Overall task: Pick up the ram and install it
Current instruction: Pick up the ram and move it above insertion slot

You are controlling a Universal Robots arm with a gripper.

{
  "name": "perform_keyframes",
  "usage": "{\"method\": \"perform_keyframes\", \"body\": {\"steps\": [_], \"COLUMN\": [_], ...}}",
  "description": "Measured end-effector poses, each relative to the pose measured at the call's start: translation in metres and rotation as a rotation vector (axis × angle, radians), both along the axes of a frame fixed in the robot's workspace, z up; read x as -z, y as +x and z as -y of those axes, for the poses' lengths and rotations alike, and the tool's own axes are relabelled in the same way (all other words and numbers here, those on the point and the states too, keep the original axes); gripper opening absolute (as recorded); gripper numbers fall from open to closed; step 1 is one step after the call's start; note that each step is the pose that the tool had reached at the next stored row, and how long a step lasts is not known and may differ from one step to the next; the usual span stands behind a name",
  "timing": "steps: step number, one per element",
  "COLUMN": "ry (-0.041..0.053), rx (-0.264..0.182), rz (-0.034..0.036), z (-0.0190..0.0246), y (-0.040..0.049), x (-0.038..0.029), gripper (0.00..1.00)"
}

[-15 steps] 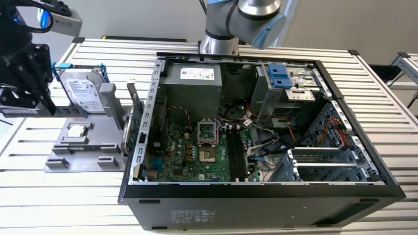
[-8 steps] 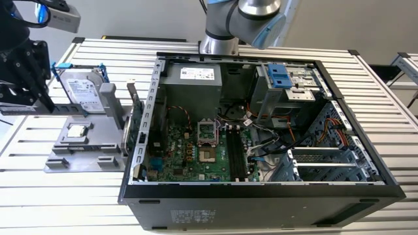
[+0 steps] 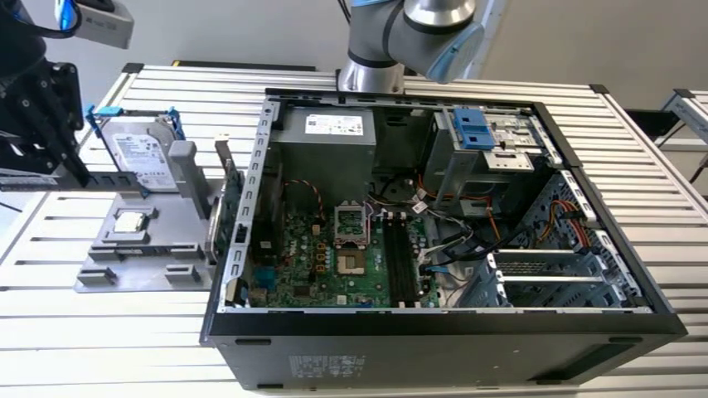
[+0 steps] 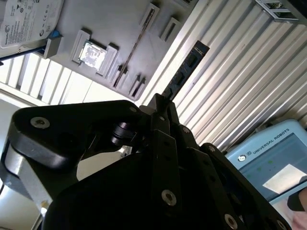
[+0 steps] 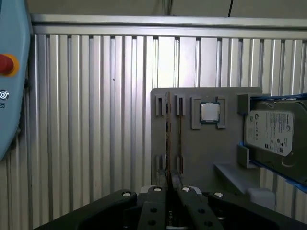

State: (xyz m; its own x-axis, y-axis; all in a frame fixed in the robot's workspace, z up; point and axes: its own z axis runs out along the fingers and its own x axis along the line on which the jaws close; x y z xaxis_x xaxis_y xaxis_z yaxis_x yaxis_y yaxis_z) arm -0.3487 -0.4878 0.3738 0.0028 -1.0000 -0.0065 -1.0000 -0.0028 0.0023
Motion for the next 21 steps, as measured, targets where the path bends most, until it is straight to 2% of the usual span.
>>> {"method": "perform_keyframes", "body": {"steps": [11,21], "ry": [-0.0002,-0.0001], "rx": [0.000,0.000], "rz": [-0.0002,-0.0002], "z": [0.0000,0.0000], "y": [0.0006,0.0119], "x": [-0.0024,-0.0024], "gripper": [0.00,0.00]}}
